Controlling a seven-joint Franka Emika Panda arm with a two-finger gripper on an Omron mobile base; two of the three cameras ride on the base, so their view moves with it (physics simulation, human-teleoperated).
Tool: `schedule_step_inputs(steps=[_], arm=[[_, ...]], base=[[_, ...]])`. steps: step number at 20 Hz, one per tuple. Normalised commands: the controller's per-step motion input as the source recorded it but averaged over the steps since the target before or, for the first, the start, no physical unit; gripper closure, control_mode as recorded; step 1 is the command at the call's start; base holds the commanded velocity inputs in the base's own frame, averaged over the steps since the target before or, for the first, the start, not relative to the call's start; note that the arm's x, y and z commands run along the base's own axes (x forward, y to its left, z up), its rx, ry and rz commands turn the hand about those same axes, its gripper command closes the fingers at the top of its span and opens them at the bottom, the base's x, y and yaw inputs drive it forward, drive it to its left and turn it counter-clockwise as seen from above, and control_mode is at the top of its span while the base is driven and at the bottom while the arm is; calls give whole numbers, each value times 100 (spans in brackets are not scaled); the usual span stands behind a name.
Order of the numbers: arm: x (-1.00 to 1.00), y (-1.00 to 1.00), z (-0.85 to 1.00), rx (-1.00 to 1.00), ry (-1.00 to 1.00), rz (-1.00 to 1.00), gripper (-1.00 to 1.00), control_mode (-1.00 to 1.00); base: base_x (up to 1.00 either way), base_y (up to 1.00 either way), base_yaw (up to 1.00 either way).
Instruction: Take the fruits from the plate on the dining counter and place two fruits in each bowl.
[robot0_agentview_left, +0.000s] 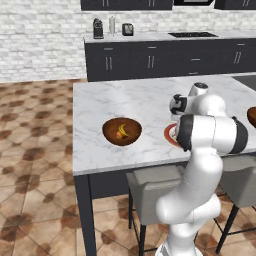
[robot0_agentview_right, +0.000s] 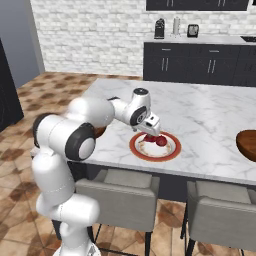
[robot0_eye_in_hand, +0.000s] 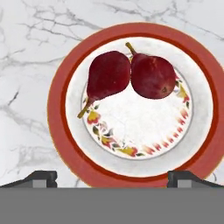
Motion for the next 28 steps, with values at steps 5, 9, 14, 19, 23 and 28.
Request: schedule_step_inputs(steps=[5, 9, 14, 19, 23, 28], arm=[[44, -14, -33, 1, 6, -1, -100, -100], [34, 0, -19, 0, 2, -1, -100, -100], [43, -3, -15, 1, 0, -5, -100, -100], [15, -4, -20, 10, 0, -8, -100, -100], [4, 0, -22, 4, 0, -8, -100, -100], [10, 0, -30, 0, 0, -5, -100, -100]], base=[[0, 0, 0], [0, 0, 0], [0, 0, 0], [0, 0, 0], [0, 0, 0], [0, 0, 0]])
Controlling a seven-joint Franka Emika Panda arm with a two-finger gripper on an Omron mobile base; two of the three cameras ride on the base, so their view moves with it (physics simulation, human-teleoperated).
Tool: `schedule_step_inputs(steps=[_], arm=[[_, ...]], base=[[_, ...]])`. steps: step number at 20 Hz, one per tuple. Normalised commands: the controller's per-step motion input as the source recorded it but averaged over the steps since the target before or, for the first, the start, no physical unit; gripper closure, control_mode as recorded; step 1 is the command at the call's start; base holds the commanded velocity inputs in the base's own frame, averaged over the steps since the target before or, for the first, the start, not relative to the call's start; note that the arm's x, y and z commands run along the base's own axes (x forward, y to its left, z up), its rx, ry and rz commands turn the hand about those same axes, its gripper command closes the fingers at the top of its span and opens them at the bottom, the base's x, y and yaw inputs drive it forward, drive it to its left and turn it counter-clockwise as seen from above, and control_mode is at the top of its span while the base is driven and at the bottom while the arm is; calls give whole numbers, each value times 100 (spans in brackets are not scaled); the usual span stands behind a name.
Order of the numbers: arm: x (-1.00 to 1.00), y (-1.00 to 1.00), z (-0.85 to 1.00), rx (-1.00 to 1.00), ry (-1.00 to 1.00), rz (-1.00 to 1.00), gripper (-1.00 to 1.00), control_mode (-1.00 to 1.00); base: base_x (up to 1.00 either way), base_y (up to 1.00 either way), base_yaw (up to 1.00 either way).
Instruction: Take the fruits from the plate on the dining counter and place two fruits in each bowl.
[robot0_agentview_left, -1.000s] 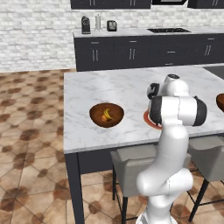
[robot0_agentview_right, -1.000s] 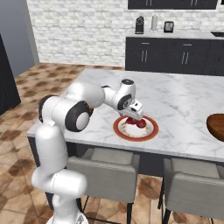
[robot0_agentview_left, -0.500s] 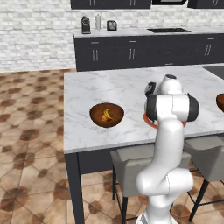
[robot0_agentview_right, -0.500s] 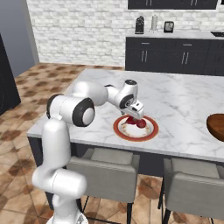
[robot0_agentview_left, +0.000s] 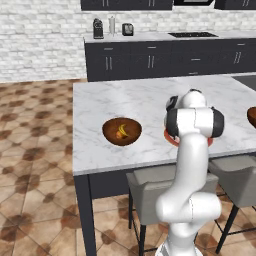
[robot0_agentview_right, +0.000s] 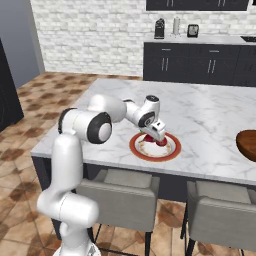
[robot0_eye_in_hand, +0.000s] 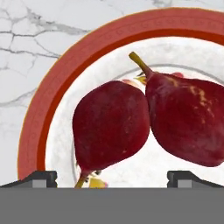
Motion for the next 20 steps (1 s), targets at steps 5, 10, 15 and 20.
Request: schedule_step_inputs(steps=[5, 10, 15, 20], arm=[[24, 0, -28, 0, 0, -2, -100, -100], [31, -2, -1, 0, 0, -2, -100, -100], [2, -9, 0, 1, 0, 0, -100, -100], [-8, -13, 0, 1, -2, 0, -100, -100]], base=[[0, 0, 0], [0, 0, 0], [0, 0, 0], [0, 0, 0]])
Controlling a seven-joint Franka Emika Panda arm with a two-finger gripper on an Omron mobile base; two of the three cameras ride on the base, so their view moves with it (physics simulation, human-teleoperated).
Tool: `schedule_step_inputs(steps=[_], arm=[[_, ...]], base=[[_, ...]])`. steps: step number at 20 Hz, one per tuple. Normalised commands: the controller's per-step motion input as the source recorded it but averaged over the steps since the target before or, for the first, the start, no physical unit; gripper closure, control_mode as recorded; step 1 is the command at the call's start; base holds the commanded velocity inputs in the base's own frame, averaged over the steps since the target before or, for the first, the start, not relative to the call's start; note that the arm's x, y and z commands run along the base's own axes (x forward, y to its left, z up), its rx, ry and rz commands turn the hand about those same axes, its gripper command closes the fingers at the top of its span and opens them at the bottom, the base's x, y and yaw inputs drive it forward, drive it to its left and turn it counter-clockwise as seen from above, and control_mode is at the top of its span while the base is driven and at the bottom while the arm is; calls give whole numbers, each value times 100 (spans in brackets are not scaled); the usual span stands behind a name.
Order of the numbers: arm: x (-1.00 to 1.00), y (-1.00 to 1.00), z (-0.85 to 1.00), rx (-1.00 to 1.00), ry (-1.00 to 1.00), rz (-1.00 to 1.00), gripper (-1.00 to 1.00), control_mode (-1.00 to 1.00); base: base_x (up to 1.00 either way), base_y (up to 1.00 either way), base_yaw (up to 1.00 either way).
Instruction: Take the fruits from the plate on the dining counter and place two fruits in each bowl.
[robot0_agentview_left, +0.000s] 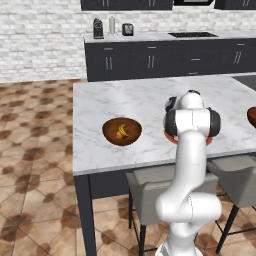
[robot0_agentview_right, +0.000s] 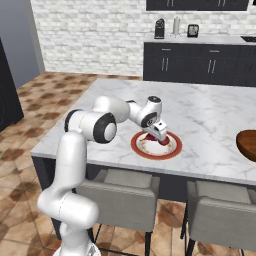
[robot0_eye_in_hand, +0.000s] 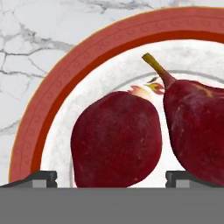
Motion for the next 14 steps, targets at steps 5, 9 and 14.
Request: schedule_step_inputs(steps=[5, 9, 14], arm=[[5, -28, 0, 0, -1, 0, -100, -100], [0, -22, 0, 0, 0, 0, -100, -100], [0, -3, -27, 0, 0, 0, -100, -100]], base=[[0, 0, 0], [0, 0, 0], [0, 0, 0]])
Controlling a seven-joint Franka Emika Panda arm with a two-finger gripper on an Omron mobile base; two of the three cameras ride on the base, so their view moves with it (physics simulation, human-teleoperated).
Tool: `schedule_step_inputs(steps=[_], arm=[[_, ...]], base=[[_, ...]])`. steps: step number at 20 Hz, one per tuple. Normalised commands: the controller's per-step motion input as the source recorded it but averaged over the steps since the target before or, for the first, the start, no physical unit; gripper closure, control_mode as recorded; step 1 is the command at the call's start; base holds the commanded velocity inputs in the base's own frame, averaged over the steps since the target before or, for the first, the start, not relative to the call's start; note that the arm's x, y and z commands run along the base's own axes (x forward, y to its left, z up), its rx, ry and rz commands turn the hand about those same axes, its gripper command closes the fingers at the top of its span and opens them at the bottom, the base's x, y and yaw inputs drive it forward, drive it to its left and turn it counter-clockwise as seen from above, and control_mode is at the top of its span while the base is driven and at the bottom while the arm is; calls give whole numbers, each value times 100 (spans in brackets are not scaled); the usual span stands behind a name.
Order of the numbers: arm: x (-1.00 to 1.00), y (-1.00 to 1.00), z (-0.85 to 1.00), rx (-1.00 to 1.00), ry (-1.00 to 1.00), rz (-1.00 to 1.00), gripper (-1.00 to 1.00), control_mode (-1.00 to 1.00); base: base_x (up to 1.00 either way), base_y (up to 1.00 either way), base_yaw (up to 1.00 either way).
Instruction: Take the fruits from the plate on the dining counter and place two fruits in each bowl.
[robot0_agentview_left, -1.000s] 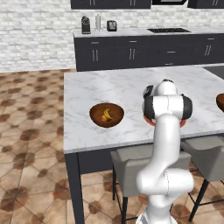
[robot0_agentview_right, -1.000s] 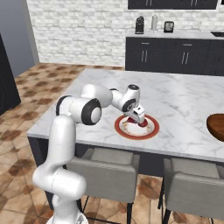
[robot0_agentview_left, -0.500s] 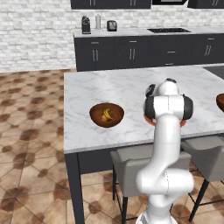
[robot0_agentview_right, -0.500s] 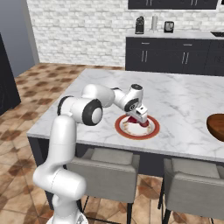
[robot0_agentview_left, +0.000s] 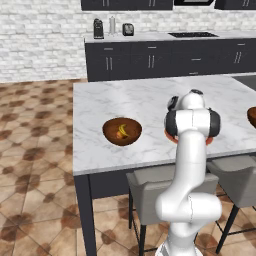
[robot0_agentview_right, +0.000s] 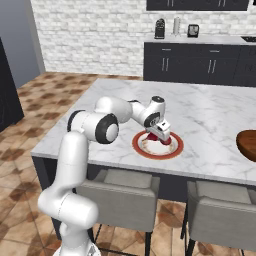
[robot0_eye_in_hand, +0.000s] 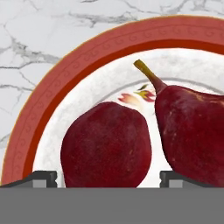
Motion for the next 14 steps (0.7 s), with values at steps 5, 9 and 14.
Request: schedule_step_inputs(steps=[5, 9, 14], arm=[[0, 0, -45, 0, 0, 0, -100, -100], [0, 0, -17, 0, 0, -1, -100, -100], [0, 0, -38, 0, 0, -3, -100, -100]], base=[[0, 0, 0], [0, 0, 0], [0, 0, 0]])
